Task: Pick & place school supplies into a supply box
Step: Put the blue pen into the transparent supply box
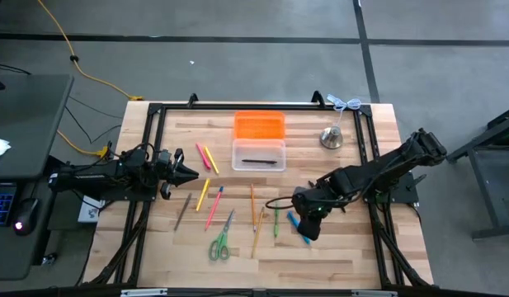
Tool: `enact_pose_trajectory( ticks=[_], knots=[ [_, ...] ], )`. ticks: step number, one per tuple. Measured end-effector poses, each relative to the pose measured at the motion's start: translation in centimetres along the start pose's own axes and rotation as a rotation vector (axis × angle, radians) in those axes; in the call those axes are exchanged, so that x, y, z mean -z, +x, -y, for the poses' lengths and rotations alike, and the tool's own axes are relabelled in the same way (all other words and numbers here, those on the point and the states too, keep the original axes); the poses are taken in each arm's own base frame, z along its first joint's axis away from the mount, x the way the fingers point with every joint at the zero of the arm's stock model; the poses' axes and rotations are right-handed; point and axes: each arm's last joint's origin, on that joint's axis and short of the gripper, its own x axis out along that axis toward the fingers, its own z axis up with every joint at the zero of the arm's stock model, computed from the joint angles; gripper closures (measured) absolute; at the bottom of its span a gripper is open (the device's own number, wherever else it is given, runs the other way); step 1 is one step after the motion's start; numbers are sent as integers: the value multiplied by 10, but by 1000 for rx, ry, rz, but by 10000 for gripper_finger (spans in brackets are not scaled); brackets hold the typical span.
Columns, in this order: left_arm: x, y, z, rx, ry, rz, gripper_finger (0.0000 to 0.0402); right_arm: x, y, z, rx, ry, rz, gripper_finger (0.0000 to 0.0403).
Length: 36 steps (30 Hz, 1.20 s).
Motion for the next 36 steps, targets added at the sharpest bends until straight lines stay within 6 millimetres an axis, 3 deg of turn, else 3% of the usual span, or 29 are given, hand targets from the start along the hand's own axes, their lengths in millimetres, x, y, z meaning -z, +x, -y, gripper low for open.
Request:
enact_pose_trajectory(
  ticks=[21, 36],
  knots=[
    [0, 0, 0, 0, 0, 0, 325, 0, 2, -4, 30, -11, 80, 336],
    [0, 0, 0, 0, 0, 0, 325, -7, 35, -4, 116, -38, 21, 336]
  ],
)
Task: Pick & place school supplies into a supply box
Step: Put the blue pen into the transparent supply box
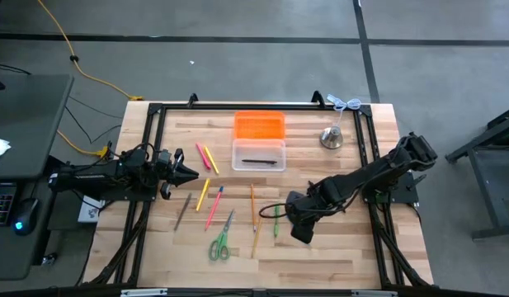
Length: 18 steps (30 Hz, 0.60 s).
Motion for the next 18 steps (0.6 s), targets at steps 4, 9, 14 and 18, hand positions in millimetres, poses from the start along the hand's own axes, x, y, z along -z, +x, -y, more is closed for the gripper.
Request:
enact_pose_trajectory(
  ticks=[4, 9, 14, 18],
  knots=[
    [0, 0, 0, 0, 0, 0, 325, -2, 0, -1, 7, -2, 34, 336],
    [0, 0, 0, 0, 0, 0, 325, -3, 0, -2, -4, -44, 46, 336],
    [0, 0, 0, 0, 0, 0, 325, -4, 0, -4, -25, -54, 55, 336],
    [0, 0, 0, 0, 0, 0, 325, -7, 0, -8, -71, -60, 81, 336]
  ],
)
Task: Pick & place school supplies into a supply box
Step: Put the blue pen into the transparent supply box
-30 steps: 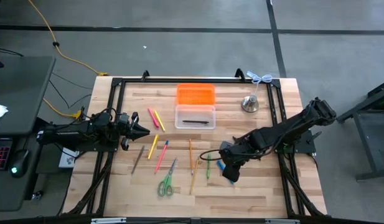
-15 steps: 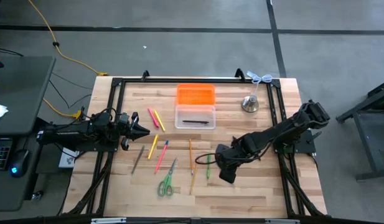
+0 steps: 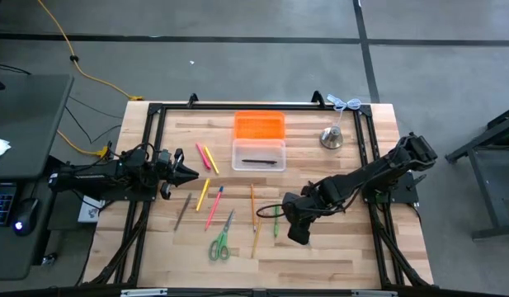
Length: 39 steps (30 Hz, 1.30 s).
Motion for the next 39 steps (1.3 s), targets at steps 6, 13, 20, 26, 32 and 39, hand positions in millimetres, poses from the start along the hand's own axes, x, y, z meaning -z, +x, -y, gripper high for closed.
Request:
enact_pose_trajectory(
  ticks=[6, 13, 20, 26, 32, 39],
  knots=[
    [0, 0, 0, 0, 0, 0, 325, 0, 0, 0, 1, 8, 3, 336],
    [0, 0, 0, 0, 0, 0, 325, 0, 0, 4, 23, 46, -11, 336],
    [0, 0, 0, 0, 3, 0, 325, 1, 0, 5, 34, 65, -27, 318],
    [0, 0, 0, 0, 3, 0, 325, 2, 1, 6, 45, 69, -40, 279],
    [0, 0, 0, 0, 3, 0, 325, 3, 24, 6, 54, 47, -152, 244],
    [0, 0, 0, -1, 3, 0, 325, 4, 42, 8, 83, 33, -213, 214]
  ],
)
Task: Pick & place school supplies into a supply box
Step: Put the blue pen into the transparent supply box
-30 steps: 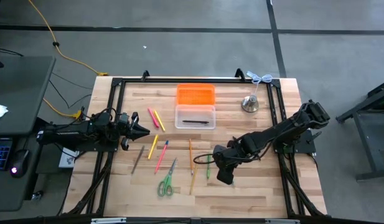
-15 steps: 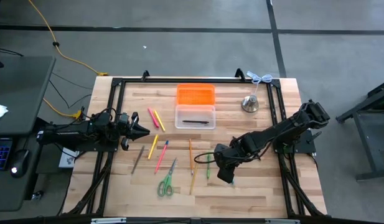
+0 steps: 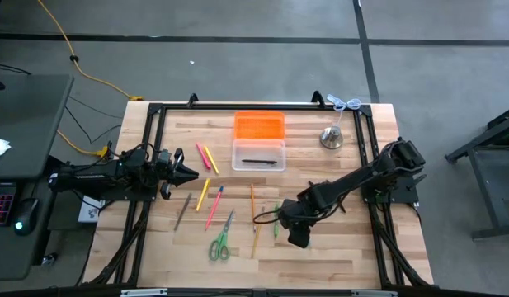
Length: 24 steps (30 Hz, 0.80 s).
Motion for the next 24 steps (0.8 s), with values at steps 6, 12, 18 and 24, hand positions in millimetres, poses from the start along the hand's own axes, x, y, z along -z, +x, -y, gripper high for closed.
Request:
enact_pose_trajectory(
  ticks=[6, 12, 18, 24],
  knots=[
    [0, 0, 0, 0, 0, 0, 325, -3, 0, 2, 41, 13, 45, 210],
    [0, 0, 0, 0, 0, 0, 325, -9, 9, 5, 52, 46, 29, 210],
    [0, 0, 0, 0, 0, 0, 325, -13, 18, 6, 48, 54, 8, 210],
    [0, 0, 0, 0, 0, 0, 325, -15, 19, 6, 52, 65, 35, 210]
  ],
)
